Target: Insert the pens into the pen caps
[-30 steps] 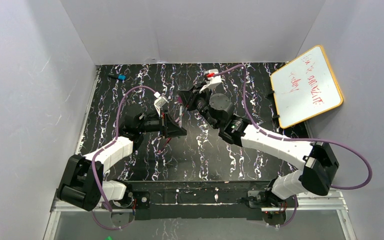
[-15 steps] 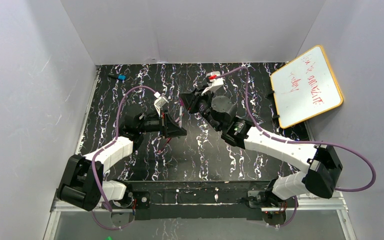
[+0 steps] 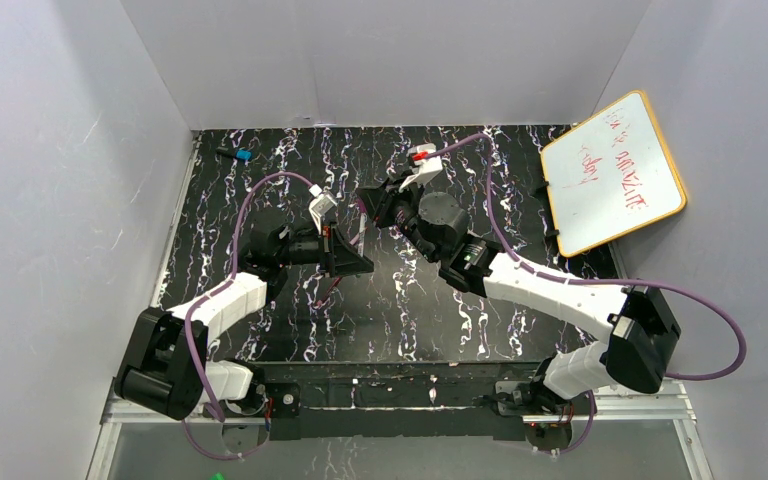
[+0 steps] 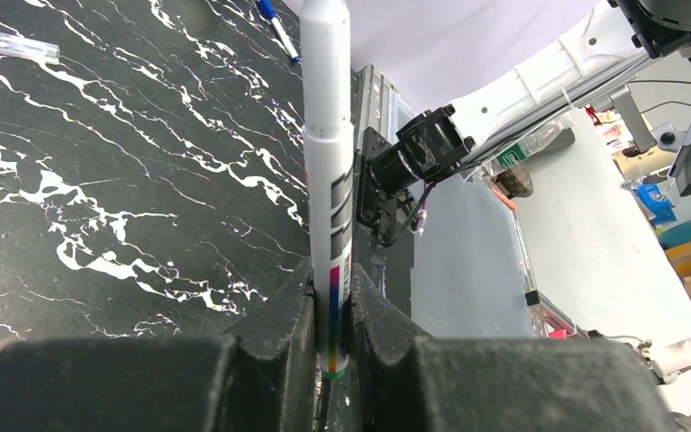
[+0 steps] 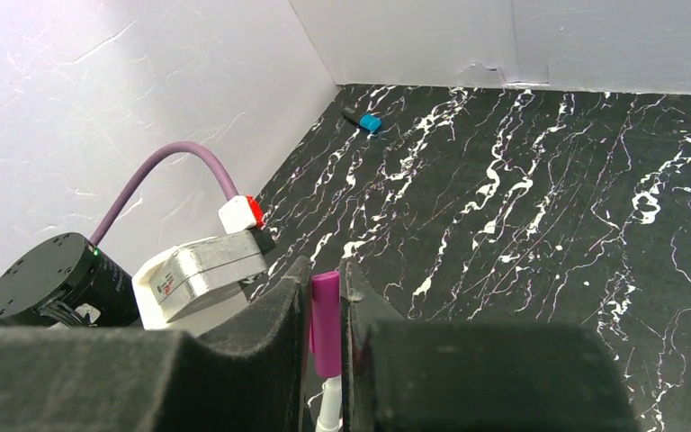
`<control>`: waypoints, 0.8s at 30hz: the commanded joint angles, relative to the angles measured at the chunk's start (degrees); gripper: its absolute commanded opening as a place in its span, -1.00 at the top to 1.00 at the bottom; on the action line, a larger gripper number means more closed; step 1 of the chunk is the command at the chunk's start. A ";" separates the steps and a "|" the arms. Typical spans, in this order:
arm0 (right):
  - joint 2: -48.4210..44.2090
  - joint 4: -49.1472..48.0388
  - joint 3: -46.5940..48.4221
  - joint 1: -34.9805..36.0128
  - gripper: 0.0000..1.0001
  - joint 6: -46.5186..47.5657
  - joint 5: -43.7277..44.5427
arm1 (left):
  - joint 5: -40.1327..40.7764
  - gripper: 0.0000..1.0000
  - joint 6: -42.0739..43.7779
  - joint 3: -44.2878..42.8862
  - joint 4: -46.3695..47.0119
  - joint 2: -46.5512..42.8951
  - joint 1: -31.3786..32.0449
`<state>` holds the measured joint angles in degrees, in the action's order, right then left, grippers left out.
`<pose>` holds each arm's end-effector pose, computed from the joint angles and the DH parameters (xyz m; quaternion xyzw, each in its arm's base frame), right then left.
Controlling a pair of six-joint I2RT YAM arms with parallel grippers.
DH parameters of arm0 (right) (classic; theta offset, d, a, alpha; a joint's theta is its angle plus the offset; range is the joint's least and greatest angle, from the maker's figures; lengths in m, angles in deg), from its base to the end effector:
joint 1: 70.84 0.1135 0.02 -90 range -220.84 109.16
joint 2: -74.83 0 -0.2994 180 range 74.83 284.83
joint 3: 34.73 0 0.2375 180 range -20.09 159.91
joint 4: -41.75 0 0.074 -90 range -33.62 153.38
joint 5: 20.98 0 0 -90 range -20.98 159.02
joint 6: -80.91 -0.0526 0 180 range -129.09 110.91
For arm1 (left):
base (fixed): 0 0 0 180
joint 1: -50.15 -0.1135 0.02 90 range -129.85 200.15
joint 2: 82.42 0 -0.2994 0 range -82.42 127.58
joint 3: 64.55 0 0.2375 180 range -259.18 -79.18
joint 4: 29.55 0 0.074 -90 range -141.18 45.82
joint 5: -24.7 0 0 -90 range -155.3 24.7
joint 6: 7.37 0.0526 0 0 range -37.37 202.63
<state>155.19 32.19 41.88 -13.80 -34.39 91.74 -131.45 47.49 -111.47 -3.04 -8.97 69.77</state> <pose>0.1959 0.2648 0.4055 -0.0391 0.6721 0.3795 0.6346 0.2122 -0.1267 0.2944 0.3023 0.6393 -0.6152 0.3486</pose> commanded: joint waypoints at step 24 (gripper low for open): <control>1.32 -5.45 0.18 0.26 0.73 2.27 0.13 | -2.14 1.00 0.40 -0.63 1.12 -0.15 0.17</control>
<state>155.95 30.45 41.88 -13.80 -32.95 91.72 -131.91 47.49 -111.47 -3.04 -8.70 69.77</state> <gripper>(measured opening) 0.217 0.109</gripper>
